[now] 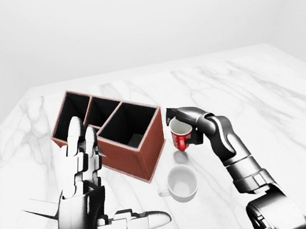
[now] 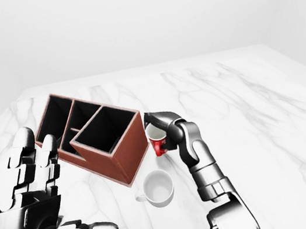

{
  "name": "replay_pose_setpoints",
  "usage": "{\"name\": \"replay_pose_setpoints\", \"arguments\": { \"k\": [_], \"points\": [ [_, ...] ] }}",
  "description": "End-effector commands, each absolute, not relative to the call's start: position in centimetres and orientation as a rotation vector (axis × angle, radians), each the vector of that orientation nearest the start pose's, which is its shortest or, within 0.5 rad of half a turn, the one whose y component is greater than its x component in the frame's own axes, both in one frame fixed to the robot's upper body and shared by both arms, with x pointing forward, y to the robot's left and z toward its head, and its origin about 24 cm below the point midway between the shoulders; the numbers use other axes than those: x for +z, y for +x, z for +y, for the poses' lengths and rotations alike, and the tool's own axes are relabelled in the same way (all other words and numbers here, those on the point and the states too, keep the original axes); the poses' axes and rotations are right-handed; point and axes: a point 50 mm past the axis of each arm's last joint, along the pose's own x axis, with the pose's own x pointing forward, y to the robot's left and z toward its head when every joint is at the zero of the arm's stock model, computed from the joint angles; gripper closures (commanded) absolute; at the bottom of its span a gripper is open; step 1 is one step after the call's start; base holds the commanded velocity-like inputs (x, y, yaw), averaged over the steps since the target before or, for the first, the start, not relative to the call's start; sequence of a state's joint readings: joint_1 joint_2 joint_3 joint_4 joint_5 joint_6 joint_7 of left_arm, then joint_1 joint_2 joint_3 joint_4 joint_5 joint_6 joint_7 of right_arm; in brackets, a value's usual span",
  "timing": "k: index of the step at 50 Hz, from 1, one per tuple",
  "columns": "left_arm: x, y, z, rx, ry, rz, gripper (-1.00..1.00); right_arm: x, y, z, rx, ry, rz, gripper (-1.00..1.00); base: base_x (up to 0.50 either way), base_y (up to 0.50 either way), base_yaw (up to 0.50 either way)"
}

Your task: Pick up the red mug and place it to the right of the caddy.

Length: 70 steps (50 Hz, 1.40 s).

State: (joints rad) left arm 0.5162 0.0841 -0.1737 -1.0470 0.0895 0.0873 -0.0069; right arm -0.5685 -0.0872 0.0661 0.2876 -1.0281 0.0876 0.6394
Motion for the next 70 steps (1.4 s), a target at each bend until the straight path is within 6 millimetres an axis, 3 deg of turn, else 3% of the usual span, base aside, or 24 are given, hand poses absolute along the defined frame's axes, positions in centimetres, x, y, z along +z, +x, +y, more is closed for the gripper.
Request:
{"name": "replay_pose_setpoints", "arguments": {
  "k": [1, 12, 33, 70],
  "points": [
    [17.4, 13.1, 14.3, -0.04, 0.099, -0.457, -1.0, 10.3, 34.9, -10.5, 0.517, -1.234, 0.136, 1.0, 0.0, 0.0, 0.0],
    [17.3, 13.1, 14.4, -0.038, 0.098, -0.453, -1.0, 9.3, 34.7, -10.3, 0.524, -1.226, 0.152, 1.0, 0.0, 0.0, 0.0],
    [17.3, 13.1, 14.3, -0.04, 0.098, -0.452, -1.0, 5.5, 34.4, -11.4, 0.502, -1.169, 0.248, 1.0, 0.0, 0.0, 0.0],
    [17.2, 13.0, 14.5, -0.037, 0.096, -0.443, -1.0, 2.0, 34.1, -11.6, 0.485, -1.155, 0.333, 1.0, 0.0, 0.0, 0.0]
  ]
}}
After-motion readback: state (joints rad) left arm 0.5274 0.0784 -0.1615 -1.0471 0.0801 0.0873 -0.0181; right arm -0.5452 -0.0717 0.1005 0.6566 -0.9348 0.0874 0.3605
